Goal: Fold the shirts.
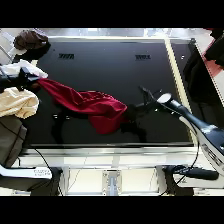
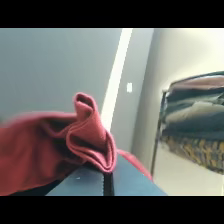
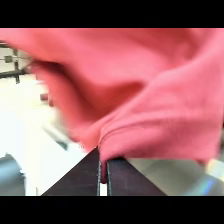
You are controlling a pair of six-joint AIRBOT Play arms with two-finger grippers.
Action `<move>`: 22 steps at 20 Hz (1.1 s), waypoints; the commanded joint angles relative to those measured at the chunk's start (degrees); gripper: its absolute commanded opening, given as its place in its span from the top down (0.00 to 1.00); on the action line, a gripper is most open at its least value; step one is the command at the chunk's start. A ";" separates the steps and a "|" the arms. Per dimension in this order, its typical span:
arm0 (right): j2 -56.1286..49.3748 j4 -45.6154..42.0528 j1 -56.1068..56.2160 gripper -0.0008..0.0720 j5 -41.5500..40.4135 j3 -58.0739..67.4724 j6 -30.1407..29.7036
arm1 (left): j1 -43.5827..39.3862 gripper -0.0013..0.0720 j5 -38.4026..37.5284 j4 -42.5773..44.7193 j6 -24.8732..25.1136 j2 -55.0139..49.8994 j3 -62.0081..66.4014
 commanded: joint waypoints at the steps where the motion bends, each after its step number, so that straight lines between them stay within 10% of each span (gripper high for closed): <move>1: 11.96 -11.23 -0.20 0.96 8.11 11.74 2.01 | 3.56 0.96 0.17 -7.15 6.01 11.91 0.07; 12: 43.85 -38.45 -5.35 0.96 13.51 49.13 12.28 | 26.14 0.97 11.82 -8.61 13.88 57.09 0.13; 19: 33.92 -60.37 -5.35 0.96 24.87 47.41 15.02 | 23.39 0.97 -13.62 -7.54 8.79 43.69 0.09; 22: 24.72 -60.48 -5.35 0.96 23.45 37.77 15.08 | 8.07 0.97 -14.60 7.34 7.17 31.01 0.09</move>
